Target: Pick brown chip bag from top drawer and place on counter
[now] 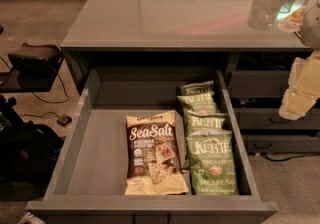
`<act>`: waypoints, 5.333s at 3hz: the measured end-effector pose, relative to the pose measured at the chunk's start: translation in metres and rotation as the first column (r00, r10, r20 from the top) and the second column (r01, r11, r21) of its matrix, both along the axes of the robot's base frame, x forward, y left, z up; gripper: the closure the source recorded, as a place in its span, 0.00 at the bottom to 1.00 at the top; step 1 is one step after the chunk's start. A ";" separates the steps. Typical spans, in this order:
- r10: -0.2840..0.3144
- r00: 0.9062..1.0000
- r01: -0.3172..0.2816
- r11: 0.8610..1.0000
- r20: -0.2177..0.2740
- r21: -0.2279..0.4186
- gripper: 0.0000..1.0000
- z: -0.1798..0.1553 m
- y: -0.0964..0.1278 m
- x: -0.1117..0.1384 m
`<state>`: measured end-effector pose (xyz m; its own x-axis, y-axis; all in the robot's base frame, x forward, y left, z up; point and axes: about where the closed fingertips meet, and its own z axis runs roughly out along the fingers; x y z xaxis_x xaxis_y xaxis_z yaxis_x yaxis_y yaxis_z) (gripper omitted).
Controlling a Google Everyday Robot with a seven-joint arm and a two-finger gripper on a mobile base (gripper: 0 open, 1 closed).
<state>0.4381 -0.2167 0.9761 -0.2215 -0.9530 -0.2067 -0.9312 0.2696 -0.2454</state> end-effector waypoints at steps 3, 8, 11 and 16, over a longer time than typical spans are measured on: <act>0.128 0.992 -0.127 0.989 -0.008 0.073 0.00 -0.022 0.037 -0.009; 0.398 0.917 -0.376 0.874 -0.009 0.309 0.00 -0.132 0.160 -0.002; 0.302 0.952 -0.272 0.901 -0.041 0.339 0.00 -0.227 0.180 0.043; 0.369 0.894 -0.269 0.897 -0.255 0.351 0.00 -0.346 0.231 0.037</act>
Offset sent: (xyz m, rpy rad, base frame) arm -0.0052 0.0135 -0.0133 0.0560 0.0372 0.0495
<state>0.4749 0.0147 0.6299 -0.0152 -0.8855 -0.4643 -0.9929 -0.0412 0.1112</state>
